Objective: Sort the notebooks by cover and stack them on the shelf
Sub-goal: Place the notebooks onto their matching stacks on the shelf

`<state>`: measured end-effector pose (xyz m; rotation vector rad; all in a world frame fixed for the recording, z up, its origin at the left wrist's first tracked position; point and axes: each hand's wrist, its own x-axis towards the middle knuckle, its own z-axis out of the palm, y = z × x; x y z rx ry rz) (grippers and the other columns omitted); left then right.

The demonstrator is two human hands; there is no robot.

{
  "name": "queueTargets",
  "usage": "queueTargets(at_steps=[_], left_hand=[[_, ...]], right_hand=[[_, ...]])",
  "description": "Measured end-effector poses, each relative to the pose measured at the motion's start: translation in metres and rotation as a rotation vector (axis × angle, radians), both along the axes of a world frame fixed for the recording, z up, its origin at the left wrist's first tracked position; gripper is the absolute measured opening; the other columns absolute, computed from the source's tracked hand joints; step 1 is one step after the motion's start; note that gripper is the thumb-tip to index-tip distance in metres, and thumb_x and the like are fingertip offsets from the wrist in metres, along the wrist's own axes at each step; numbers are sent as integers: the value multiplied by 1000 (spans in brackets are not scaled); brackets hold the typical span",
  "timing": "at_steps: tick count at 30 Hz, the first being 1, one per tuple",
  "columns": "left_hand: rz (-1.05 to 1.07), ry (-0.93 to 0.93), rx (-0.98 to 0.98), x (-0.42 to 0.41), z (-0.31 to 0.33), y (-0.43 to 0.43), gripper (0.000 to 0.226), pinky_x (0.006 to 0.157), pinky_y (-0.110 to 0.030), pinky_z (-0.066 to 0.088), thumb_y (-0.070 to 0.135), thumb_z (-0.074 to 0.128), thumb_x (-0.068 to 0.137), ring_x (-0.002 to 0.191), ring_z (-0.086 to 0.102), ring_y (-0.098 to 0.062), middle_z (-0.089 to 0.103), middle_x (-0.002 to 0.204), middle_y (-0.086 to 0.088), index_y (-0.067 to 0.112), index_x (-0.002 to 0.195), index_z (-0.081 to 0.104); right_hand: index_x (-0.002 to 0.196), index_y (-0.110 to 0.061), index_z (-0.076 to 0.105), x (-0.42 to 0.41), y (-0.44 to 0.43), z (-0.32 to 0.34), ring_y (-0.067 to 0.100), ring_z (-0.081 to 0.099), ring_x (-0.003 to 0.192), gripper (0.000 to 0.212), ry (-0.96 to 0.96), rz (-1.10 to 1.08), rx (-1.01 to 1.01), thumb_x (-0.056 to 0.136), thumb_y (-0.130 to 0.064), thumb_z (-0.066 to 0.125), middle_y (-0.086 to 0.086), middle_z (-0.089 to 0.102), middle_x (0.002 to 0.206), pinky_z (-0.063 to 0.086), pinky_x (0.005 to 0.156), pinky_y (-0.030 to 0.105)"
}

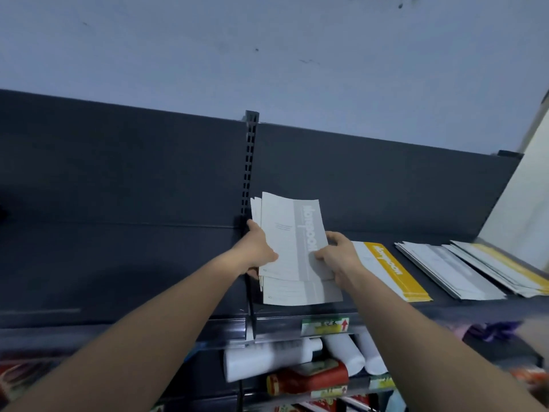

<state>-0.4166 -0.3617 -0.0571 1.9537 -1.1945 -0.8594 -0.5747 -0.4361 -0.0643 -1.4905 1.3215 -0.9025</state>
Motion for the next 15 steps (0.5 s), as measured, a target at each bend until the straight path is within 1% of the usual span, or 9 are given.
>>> queueTargets(at_steps=[1, 3, 4, 6, 9, 11, 12, 13, 15], left_hand=[[-4, -28, 4, -1, -3, -4, 100, 80, -44, 58, 14, 57, 94, 90, 64, -26, 63, 115, -14, 14, 146, -29], [-7, -104, -3, -4, -8, -11, 99, 73, -37, 57, 15, 58, 93, 85, 62, -22, 54, 130, -14, 9, 148, -24], [-1, -142, -9, -6, -11, -15, 98, 71, -33, 56, 15, 59, 92, 87, 62, -21, 48, 136, -14, 8, 149, -21], [7, -209, -16, -9, -17, -21, 96, 71, -30, 56, 16, 60, 92, 94, 63, -21, 40, 143, -13, 5, 151, -15], [8, -243, 15, -16, -25, -30, 88, 70, -30, 56, 18, 61, 91, 95, 61, -22, 37, 143, -13, 4, 152, 0], [3, -270, 62, -19, -29, -34, 82, 80, -30, 53, 22, 62, 91, 107, 57, -22, 38, 144, -13, 2, 151, 10], [-2, -300, 89, -20, -31, -36, 79, 86, -30, 51, 24, 62, 91, 116, 53, -23, 38, 144, -13, 0, 150, 15], [-8, -333, 118, -22, -33, -37, 74, 87, -29, 48, 27, 62, 90, 119, 51, -24, 38, 144, -13, -1, 147, 22], [-24, -392, 168, -25, -36, -38, 51, 81, -28, 45, 31, 62, 90, 112, 51, -22, 40, 139, -12, 2, 127, 43]], right_hand=[[114, -19, 54, -1, -4, -2, 26, 59, 101, 38, 31, 4, -8, 86, 7, 51, 2, 62, 108, 52, 92, 44], [120, -17, 53, -4, -12, -5, 25, 58, 100, 40, 75, 15, -23, 87, 7, 50, 1, 60, 109, 51, 89, 40], [120, -16, 53, -6, -17, -6, 24, 57, 99, 40, 99, 20, -30, 88, 6, 49, 1, 59, 108, 50, 87, 38], [116, -17, 53, -7, -22, -7, 23, 54, 95, 34, 152, 26, -44, 89, 3, 47, 0, 57, 104, 47, 81, 34], [104, -15, 54, -11, -34, -12, 23, 52, 89, 25, 243, 50, -41, 89, 2, 44, 2, 57, 97, 43, 74, 31], [104, -9, 57, -13, -41, -18, 23, 52, 84, 24, 301, 68, -46, 87, 2, 43, 5, 59, 96, 43, 72, 30], [106, -6, 58, -14, -44, -20, 23, 52, 83, 26, 337, 86, -44, 87, 1, 43, 6, 59, 96, 43, 72, 29], [110, -4, 58, -15, -47, -22, 23, 52, 84, 28, 379, 107, -42, 87, 1, 43, 8, 59, 98, 43, 73, 29], [116, -2, 57, -15, -52, -24, 23, 51, 89, 29, 470, 153, -37, 89, -2, 46, 12, 60, 108, 43, 75, 29]])
